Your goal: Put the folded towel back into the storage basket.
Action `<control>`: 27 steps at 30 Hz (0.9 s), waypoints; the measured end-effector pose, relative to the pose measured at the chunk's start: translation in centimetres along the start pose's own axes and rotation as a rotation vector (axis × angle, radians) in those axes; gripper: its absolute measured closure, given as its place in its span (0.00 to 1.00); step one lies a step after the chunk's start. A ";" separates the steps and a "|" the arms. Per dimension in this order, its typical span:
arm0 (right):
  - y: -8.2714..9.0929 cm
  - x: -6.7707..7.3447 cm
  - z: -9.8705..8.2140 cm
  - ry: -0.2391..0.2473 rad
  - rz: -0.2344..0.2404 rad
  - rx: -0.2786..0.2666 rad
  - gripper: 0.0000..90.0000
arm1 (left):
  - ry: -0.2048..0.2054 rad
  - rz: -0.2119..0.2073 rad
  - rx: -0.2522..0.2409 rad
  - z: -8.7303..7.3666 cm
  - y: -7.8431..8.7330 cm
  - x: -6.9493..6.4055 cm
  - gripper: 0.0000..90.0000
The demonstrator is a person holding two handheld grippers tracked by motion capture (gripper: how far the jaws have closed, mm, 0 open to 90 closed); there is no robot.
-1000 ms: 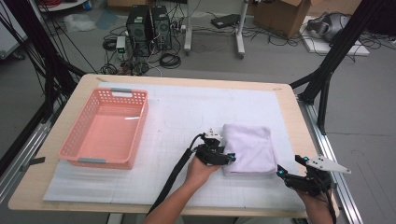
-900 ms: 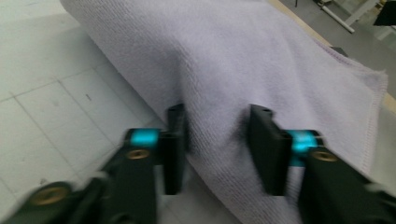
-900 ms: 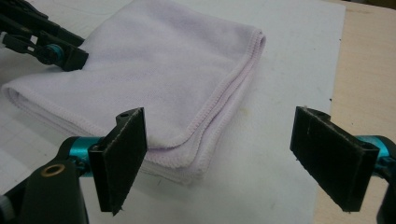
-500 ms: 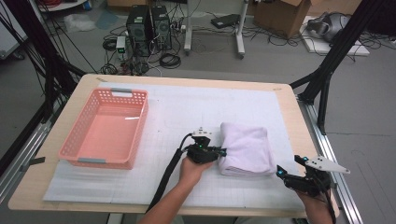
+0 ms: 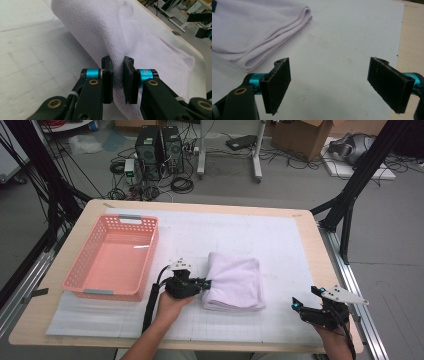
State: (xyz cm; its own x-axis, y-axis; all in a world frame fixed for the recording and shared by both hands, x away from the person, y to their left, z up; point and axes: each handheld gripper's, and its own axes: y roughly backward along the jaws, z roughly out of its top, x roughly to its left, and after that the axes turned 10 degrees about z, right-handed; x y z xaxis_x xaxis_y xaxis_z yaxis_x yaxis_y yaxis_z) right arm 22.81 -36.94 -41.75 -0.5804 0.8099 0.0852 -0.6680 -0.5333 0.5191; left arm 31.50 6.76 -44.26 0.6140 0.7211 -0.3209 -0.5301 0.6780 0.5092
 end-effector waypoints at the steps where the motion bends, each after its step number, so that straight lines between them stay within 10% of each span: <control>1: 0.0 0.0 0.0 0.002 0.001 0.001 0.20 | -0.002 0.000 0.000 -0.1 0.3 0.2 0.89; 9: -0.3 0.1 0.0 0.006 0.005 0.009 0.20 | -0.014 0.009 0.002 -0.6 1.7 1.1 0.87; 12: -0.5 0.3 0.1 0.012 0.010 0.013 0.20 | 0.029 0.020 -0.003 -0.5 1.0 1.2 0.56; 15: -0.5 0.3 0.1 0.013 0.012 0.014 0.20 | 0.055 0.057 -0.023 0.0 0.5 1.5 0.45; 27: -0.7 0.3 0.1 0.017 0.018 0.022 0.20 | 0.146 0.093 0.044 0.2 -1.6 2.1 0.42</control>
State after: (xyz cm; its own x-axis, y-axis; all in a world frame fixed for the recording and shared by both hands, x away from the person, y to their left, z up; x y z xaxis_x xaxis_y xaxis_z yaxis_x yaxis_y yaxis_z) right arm 23.13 -36.28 -41.99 -0.6005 0.7956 0.0802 -0.6467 -0.5422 0.5365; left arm 33.68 7.17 -45.59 0.4705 0.7955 -0.3819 -0.5527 0.6030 0.5753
